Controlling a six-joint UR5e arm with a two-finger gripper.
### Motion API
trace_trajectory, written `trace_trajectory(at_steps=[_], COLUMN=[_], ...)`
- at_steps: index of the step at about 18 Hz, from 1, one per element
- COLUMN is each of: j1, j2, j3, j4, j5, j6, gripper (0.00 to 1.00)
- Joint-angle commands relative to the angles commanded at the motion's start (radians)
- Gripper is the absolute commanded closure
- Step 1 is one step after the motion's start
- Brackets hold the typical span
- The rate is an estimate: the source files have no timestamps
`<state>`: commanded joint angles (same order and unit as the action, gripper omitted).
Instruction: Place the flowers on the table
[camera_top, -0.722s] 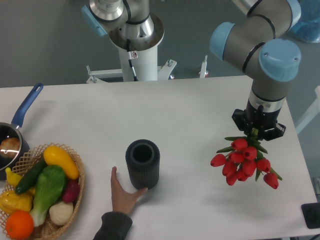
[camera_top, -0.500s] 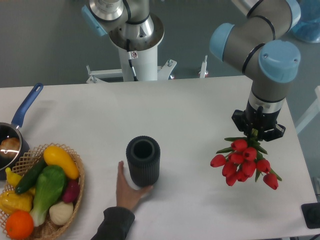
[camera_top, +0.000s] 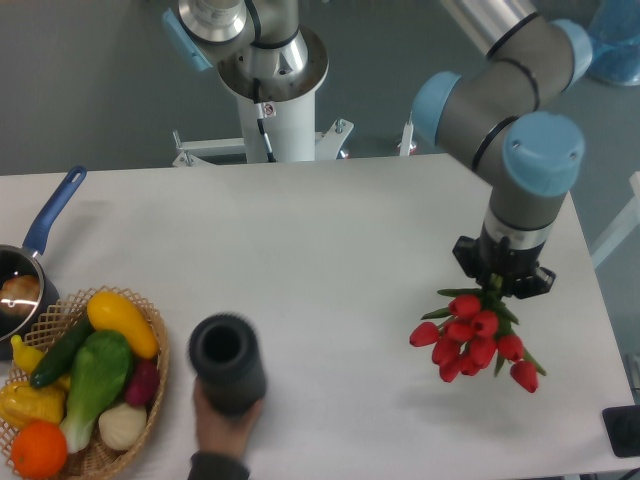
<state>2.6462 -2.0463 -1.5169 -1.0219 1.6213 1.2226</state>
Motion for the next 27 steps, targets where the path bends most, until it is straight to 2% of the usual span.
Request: trace_trajectory(at_steps=[3, 5, 6, 8, 9, 10, 11, 14, 17, 22, 27], j1=[-0.04, -0.058, -0.064, -0.069, -0.069, -0.069, -0.068, -0.066, -0.052, -0.005, 0.052], j2=[-0.031, -0.043, -0.043, -0.045, -0.043, -0.038, -0.035, -0.029, -0.008, 0.018, 0.021], j3=[-0.022, -0.023, -0.025, -0.025, -0.029, -0.032, -0.035, -0.034, -0.032, -0.032, -0.02], j4=[0.051, 0.052, 0.052, 0.054, 0.054, 0.059, 0.06, 0.062, 0.095, 0.095, 0.098], j5=[0.049, 0.071, 0.069, 0.068, 0.068, 0.065, 0.065, 0.061, 0.046, -0.033, -0.089], j6=[0.0, -0.006, -0.018, -0.038, -0.04, -0.038, -0.038, -0.029, -0.034, -0.029, -0.026], gripper=[1.0, 0.95, 0.87, 0.63, 0.48, 0.04, 0.0, 0.0, 0.0, 0.0, 0.0])
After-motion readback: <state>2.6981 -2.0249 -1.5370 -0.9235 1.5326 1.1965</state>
